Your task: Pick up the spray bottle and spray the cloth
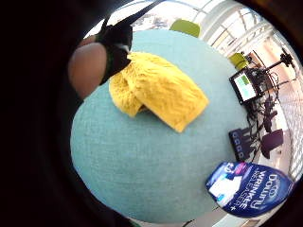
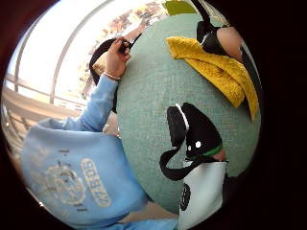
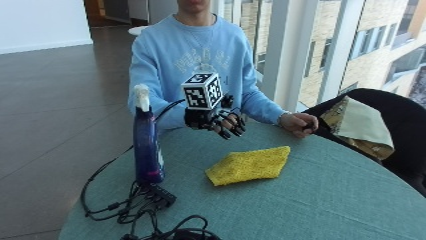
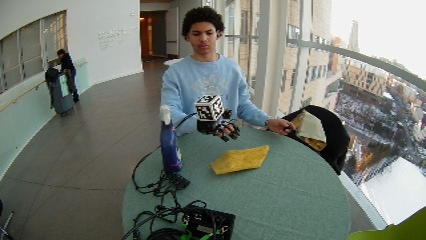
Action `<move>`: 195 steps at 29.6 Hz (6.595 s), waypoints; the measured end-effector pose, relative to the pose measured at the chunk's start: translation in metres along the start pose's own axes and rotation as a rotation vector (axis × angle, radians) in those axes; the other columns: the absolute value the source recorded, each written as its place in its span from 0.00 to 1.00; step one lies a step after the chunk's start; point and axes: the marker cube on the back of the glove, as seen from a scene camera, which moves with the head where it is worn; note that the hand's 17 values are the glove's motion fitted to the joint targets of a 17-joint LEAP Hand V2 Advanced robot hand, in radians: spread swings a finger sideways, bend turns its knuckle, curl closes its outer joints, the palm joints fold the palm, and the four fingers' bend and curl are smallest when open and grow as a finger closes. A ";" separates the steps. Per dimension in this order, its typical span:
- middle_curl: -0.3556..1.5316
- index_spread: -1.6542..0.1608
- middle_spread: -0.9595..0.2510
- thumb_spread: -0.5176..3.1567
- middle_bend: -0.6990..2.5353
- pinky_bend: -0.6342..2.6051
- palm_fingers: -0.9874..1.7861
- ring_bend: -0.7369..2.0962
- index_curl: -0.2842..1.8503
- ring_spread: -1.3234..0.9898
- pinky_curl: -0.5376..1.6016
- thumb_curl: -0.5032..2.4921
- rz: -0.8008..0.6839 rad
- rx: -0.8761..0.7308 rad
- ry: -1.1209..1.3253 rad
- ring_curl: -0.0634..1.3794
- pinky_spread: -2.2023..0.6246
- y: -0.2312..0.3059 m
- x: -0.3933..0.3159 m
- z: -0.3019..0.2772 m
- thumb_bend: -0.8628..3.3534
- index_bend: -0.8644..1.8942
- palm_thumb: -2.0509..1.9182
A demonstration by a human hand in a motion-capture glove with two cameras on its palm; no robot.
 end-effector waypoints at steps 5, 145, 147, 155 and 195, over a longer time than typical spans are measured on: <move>0.33 0.74 0.72 0.43 0.28 0.26 0.63 0.34 0.28 0.56 0.36 0.25 0.021 -0.001 -0.026 0.20 0.85 -0.001 0.007 0.002 0.26 0.41 0.67; 0.43 0.80 0.73 0.38 0.30 0.26 0.75 0.43 0.27 0.58 0.42 0.36 0.467 -0.508 -0.578 0.31 0.87 0.031 0.136 -0.070 0.20 0.35 0.72; 0.43 0.80 0.73 0.38 0.30 0.26 0.75 0.43 0.27 0.58 0.42 0.36 0.470 -0.511 -0.579 0.31 0.87 0.031 0.135 -0.070 0.20 0.35 0.72; 0.43 0.80 0.73 0.39 0.30 0.27 0.75 0.43 0.27 0.58 0.42 0.36 0.471 -0.531 -0.572 0.31 0.86 0.032 0.134 -0.069 0.20 0.35 0.72; 0.43 0.81 0.75 0.39 0.30 0.27 0.75 0.43 0.27 0.58 0.43 0.37 0.429 -0.426 -0.604 0.31 0.86 0.018 0.114 -0.071 0.20 0.36 0.71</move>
